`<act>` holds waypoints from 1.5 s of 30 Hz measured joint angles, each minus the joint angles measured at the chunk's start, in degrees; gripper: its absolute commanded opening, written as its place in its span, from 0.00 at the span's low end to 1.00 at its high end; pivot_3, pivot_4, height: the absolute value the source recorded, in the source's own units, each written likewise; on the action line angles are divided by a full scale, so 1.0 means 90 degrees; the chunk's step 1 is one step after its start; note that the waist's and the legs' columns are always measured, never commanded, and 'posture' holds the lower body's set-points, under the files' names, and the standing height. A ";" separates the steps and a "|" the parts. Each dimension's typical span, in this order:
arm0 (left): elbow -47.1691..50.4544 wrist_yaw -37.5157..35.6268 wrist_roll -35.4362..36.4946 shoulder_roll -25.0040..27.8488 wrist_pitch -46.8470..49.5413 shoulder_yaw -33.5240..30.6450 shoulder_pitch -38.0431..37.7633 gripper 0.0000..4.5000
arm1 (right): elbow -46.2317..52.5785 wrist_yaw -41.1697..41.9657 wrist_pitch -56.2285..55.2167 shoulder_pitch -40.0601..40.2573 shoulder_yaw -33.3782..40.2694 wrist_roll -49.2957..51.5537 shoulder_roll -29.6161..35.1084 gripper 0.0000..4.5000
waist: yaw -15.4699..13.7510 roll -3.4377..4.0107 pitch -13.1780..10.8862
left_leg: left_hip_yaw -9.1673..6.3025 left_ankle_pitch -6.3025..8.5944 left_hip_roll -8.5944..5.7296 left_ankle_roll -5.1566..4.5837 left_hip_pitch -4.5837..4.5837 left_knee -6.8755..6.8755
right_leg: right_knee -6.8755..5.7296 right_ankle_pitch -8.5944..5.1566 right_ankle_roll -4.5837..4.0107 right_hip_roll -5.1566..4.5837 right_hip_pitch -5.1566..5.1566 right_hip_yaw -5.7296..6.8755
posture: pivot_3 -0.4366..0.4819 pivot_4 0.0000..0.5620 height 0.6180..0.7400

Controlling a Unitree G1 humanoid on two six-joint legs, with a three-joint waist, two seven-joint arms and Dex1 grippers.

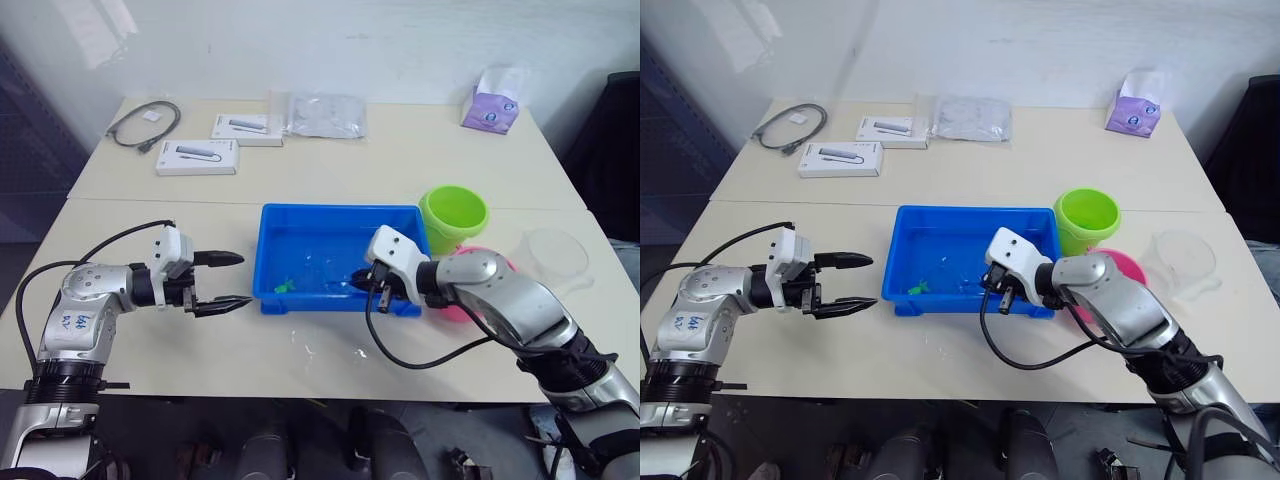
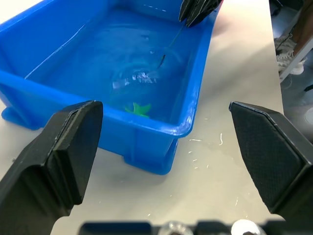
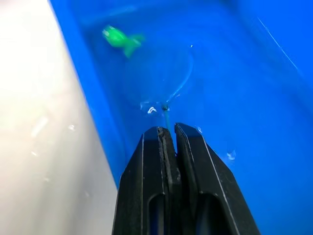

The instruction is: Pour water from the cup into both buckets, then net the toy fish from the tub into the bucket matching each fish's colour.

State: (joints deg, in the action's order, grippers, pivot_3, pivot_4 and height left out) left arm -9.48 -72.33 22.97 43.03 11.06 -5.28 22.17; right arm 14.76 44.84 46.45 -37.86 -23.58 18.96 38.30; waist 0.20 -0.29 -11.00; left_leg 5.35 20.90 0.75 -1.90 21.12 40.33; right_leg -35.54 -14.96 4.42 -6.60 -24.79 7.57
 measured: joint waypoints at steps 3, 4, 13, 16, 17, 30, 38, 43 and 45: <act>0.0004 -0.0037 -0.0170 0.0092 -0.0119 0.0103 0.0035 0.99 | -0.0180 0.0087 0.0153 -0.0027 0.0012 0.0062 -0.0331 0.00 | 0.0001 0.0000 0.0000 | 0.0002 0.0000 -0.0001 0.0000 0.0000 0.0000 | -0.0001 0.0000 0.0000 0.0000 0.0000 0.0002 | 0.48 0.27 1.00; 0.0004 -0.0044 -0.0218 0.0093 -0.0148 0.0173 0.0082 0.99 | -0.0215 0.0081 0.0218 -0.0032 0.0058 0.0088 -0.0446 0.00 | -0.0006 0.0000 0.0000 | 0.0002 0.0000 -0.0002 0.0000 0.0001 0.0000 | -0.0002 0.0000 0.0000 0.0000 0.0000 0.0002 | 0.48 0.27 1.00; -0.0005 -0.0114 -0.0368 0.0097 -0.0180 0.0421 0.0478 0.99 | -0.0393 0.0131 0.1204 -0.0151 0.1083 0.0903 -0.0850 0.00 | 0.0000 0.0000 0.0000 | 0.0002 0.0000 -0.0001 0.0000 0.0004 0.0000 | -0.0001 0.0000 0.0000 0.0003 -0.0003 0.0005 | 0.48 0.27 1.00; -0.0044 -0.0136 -0.0375 0.0097 -0.0208 0.0449 0.0507 0.99 | -0.0371 0.0147 0.1545 -0.0151 0.1464 0.1232 -0.0843 0.00 | 0.0006 0.0000 0.0000 | 0.0003 0.0000 0.0000 0.0000 0.0004 0.0000 | -0.0002 0.0000 0.0000 0.0004 -0.0006 0.0004 | 0.48 0.27 1.00; -0.0046 -0.0140 -0.0376 0.0097 -0.0218 0.0449 0.0509 0.99 | -0.0346 0.0150 0.1656 -0.0151 0.1569 0.1333 -0.0830 0.00 | 0.0006 0.0000 0.0000 | 0.0003 0.0000 0.0000 0.0000 0.0003 -0.0001 | -0.0002 0.0000 0.0000 0.0003 -0.0005 0.0003 | 0.48 0.27 1.00; -0.0243 0.0045 -0.0057 -0.0353 0.0016 0.0391 0.0773 0.99 | 0.0587 -0.0068 0.2220 0.0947 0.3244 0.2179 -0.0101 0.00 | -0.0031 0.0000 0.0000 | 0.0001 0.0001 -0.0004 -0.0001 0.0008 -0.0001 | 0.0000 0.0001 0.0001 0.0000 -0.0005 0.0000 | 0.48 0.27 1.00; -0.0301 0.0298 0.0062 -0.0942 0.0159 0.0433 0.1180 0.99 | 0.1143 -0.0796 0.2207 0.1760 0.4648 0.2569 -0.0132 0.00 | -0.0035 0.0000 0.0000 | 0.0002 0.0000 -0.0004 -0.0001 0.0003 -0.0002 | -0.0001 0.0001 0.0002 0.0002 -0.0001 -0.0004 | 0.48 0.27 1.00; -0.0677 0.0324 0.0035 -0.1450 0.0036 0.0574 0.1745 0.99 | 0.1629 -0.1340 0.2203 0.2394 0.5326 0.2905 -0.0377 0.00 | -0.0120 -0.0001 0.0000 | 0.0008 0.0000 -0.0008 -0.0001 0.0002 -0.0002 | 0.0000 0.0003 0.0005 0.0005 -0.0001 -0.0002 | 0.48 0.27 1.00; -0.0856 0.0324 -0.0004 -0.1517 -0.0038 0.0593 0.1870 0.99 | 0.1750 -0.1490 0.2207 0.2412 0.5663 0.3050 -0.0363 0.00 | -0.0116 -0.0001 0.0000 | 0.0014 0.0000 -0.0009 -0.0002 -0.0003 -0.0002 | 0.0000 0.0004 0.0007 0.0008 -0.0001 0.0000 | 0.48 0.27 1.00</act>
State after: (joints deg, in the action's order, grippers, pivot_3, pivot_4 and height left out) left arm -17.18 -69.42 22.94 29.37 10.72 0.06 39.00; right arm 30.51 31.43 66.32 -16.15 27.38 46.40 35.04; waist -0.84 -0.29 -11.00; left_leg 5.48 20.90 0.67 -1.91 21.09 40.31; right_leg -35.54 -14.92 4.48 -6.53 -24.80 7.57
